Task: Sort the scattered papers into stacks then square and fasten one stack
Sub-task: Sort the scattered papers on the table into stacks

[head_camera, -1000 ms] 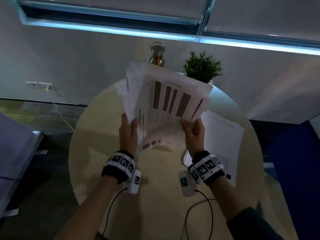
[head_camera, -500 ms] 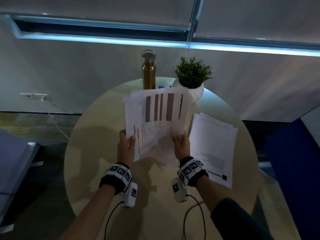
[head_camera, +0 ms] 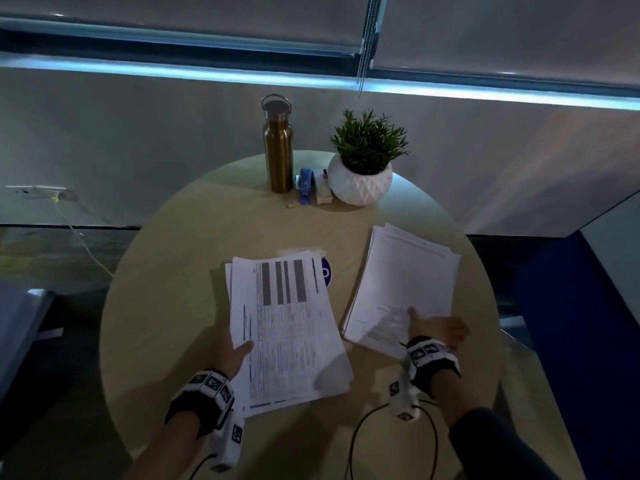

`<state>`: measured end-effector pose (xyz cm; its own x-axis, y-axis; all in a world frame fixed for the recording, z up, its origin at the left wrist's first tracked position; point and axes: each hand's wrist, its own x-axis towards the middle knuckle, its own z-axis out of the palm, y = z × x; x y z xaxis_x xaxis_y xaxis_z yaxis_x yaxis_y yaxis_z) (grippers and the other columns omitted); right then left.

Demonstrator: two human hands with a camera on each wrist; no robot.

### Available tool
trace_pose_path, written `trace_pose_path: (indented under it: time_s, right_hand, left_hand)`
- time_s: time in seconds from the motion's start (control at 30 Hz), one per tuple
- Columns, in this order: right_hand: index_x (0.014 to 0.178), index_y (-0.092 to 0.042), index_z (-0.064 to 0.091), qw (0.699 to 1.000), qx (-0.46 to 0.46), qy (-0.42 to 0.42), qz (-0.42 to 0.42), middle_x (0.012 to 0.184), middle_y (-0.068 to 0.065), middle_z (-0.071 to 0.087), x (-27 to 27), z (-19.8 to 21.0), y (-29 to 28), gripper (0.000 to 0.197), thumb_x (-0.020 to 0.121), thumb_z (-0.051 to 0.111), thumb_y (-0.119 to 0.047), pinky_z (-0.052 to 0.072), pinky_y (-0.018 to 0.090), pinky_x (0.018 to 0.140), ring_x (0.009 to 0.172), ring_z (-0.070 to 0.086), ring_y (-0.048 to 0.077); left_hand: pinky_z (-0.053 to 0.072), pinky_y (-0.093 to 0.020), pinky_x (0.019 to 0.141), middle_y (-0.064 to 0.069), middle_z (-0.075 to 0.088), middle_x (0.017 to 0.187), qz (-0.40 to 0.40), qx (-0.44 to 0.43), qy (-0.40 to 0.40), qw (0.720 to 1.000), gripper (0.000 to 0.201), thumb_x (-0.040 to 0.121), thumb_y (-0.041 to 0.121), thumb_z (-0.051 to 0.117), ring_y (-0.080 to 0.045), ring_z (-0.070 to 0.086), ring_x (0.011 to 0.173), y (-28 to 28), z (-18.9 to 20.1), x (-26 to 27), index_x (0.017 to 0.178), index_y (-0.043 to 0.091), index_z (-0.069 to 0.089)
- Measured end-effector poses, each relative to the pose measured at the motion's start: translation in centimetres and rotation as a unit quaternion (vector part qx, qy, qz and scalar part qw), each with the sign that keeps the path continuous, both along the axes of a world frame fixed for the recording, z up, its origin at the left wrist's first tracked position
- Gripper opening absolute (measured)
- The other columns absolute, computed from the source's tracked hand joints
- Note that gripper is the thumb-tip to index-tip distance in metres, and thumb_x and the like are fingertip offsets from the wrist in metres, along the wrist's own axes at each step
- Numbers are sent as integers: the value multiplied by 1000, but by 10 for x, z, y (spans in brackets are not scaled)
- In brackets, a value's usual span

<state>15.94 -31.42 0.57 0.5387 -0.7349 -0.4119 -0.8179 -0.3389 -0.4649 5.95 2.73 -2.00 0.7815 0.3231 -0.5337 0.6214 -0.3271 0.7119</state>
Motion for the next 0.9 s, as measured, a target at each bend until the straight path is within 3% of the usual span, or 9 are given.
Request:
trace_pose_path:
  time_s: [0.1, 0.13, 0.23, 0.37, 0.47, 0.57, 0.67, 0.77, 0.9]
  right_hand:
    - [148, -8, -1, 996, 46, 72, 5, 157, 13, 10, 9, -18, -41, 152, 34, 68, -82, 19, 48, 117, 143, 17, 32]
    - [149, -13, 1, 993, 29, 100, 55, 156, 14, 15, 5, -15, -42, 145, 39, 71, -78, 25, 48, 114, 140, 25, 31]
    - [145, -21, 29, 957, -45, 161, 239, 139, 19, 47, -8, 5, -30, 66, 85, 56, -24, 47, 36, 94, 117, 54, 28]
    - [143, -31, 31, 888, -86, 219, 394, 135, 17, 52, -14, 29, -25, 58, 89, 44, -12, 52, 34, 89, 112, 58, 31]
    - [129, -19, 52, 940, -11, 168, 297, 132, 20, 53, -3, 21, -33, 41, 88, 50, -18, 51, 38, 91, 110, 57, 36]
    - [126, -8, 54, 987, 119, -3, 107, 128, 21, 57, 11, 13, -33, 44, 85, 62, -21, 45, 35, 88, 111, 57, 38]
    - [119, 3, 56, 979, 133, -146, 44, 117, 21, 63, 17, 17, -26, 37, 87, 60, -15, 44, 35, 86, 104, 60, 35]
    - [114, -1, 58, 952, 206, -228, 7, 94, 9, 61, 8, 29, -15, 30, 87, 60, -13, 46, 30, 74, 89, 58, 27]
    - [106, -4, 60, 926, 298, -229, 41, 89, 9, 63, -6, 29, 9, 27, 85, 66, -19, 45, 22, 56, 71, 59, 17]
  left_hand:
    - [8, -40, 120, -12, 9, 158, 5, -1, -9, 1000, 79, 90, 17, 57, -27, 13, 146, -4, 2, 2, 148, 6, 4]
    - [8, -39, 119, -12, 9, 158, 8, 2, -17, 1000, 78, 90, 15, 57, -27, 12, 146, -5, 5, 1, 148, 6, 4]
    - [9, -38, 118, -12, 9, 158, 12, -16, -20, 1000, 78, 90, 13, 56, -27, 13, 146, -6, 6, 1, 148, 5, 5]
    - [13, -42, 119, -12, 16, 156, 30, -27, -13, 999, 79, 89, 13, 59, -29, 19, 144, -4, 6, 2, 148, 5, 7]
    - [22, -45, 116, -15, 21, 155, 49, -38, -24, 998, 83, 87, 5, 60, -32, 25, 141, -5, 8, 2, 148, 7, 4]
    - [23, -49, 115, -12, 19, 156, 45, -41, -38, 997, 91, 84, 2, 62, -29, 24, 142, -4, 10, 1, 148, 15, -2]
    - [22, -45, 116, -5, 21, 154, 10, -35, -88, 995, 87, 82, -7, 61, -21, 23, 141, -1, 11, 0, 146, 22, 10]
    - [21, -44, 116, -7, 20, 155, 8, -30, -86, 996, 87, 83, -7, 59, -24, 22, 142, 3, 7, -1, 148, 16, 7]
    - [28, -40, 111, -11, 26, 151, 68, -72, -64, 993, 66, 93, 5, 49, -31, 28, 140, -2, 10, 3, 147, 7, 11]
